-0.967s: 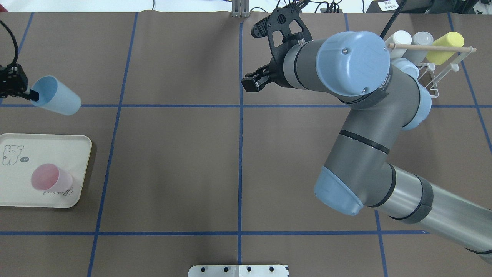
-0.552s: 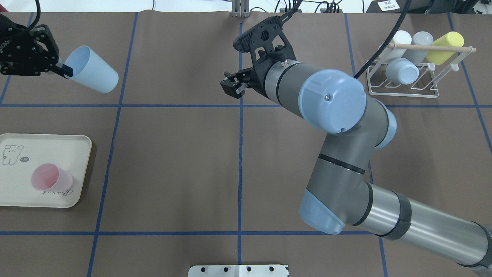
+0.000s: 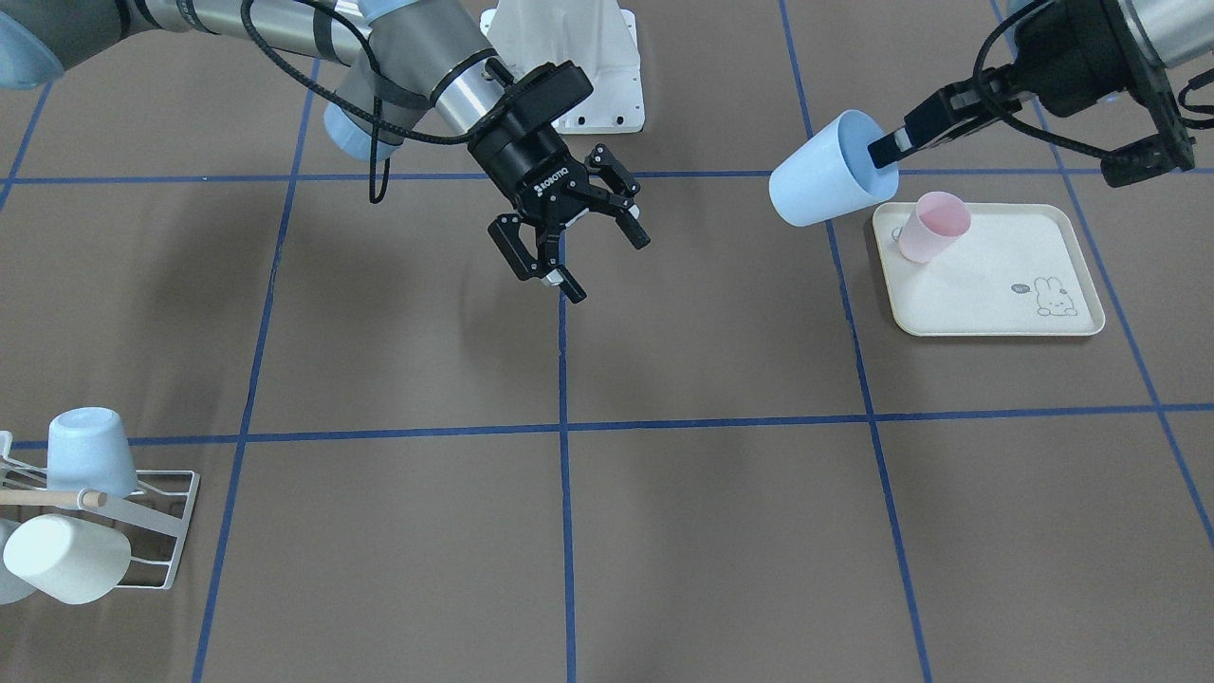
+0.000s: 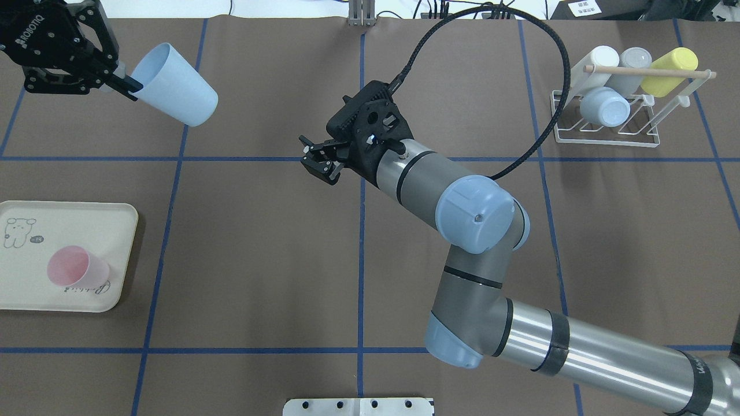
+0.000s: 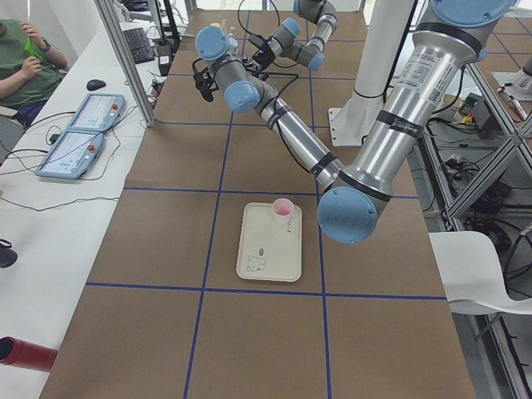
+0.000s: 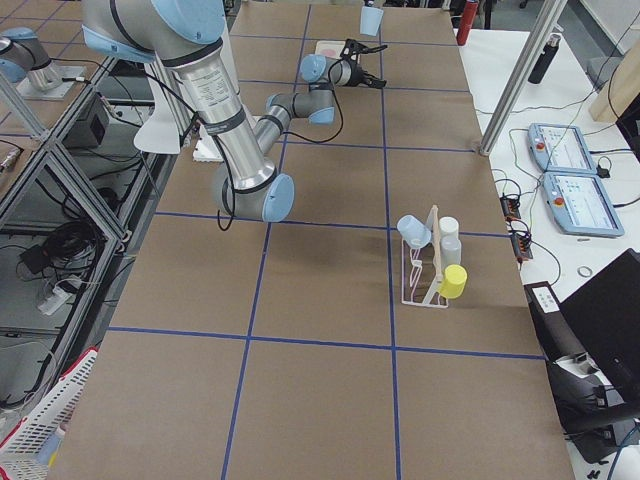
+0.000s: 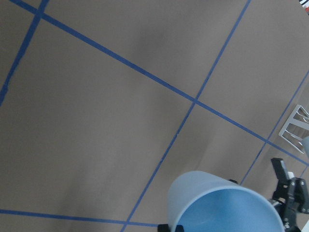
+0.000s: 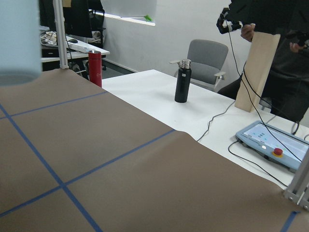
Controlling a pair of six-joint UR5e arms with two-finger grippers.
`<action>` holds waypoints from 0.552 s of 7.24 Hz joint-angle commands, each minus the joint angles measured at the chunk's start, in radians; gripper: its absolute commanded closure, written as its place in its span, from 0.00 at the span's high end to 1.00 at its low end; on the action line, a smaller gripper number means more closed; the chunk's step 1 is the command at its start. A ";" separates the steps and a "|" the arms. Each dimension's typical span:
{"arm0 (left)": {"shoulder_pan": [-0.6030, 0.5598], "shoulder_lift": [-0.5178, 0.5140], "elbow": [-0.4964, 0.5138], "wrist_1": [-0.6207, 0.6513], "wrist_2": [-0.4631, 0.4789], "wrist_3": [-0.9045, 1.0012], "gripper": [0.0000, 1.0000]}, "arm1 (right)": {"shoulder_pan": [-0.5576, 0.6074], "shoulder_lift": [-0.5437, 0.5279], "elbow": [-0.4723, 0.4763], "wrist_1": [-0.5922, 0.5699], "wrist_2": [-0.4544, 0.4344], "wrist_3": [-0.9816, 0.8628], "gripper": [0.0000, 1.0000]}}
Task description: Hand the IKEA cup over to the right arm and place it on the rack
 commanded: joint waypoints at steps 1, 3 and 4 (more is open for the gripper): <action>0.001 -0.045 0.023 -0.001 -0.019 -0.032 0.00 | -0.044 0.038 -0.008 0.047 -0.039 -0.044 0.98; 0.003 -0.089 0.063 -0.001 -0.019 -0.038 0.00 | -0.104 0.063 -0.005 0.046 -0.114 -0.128 0.98; 0.006 -0.100 0.072 -0.003 -0.035 -0.037 0.00 | -0.130 0.083 -0.008 0.046 -0.151 -0.130 0.98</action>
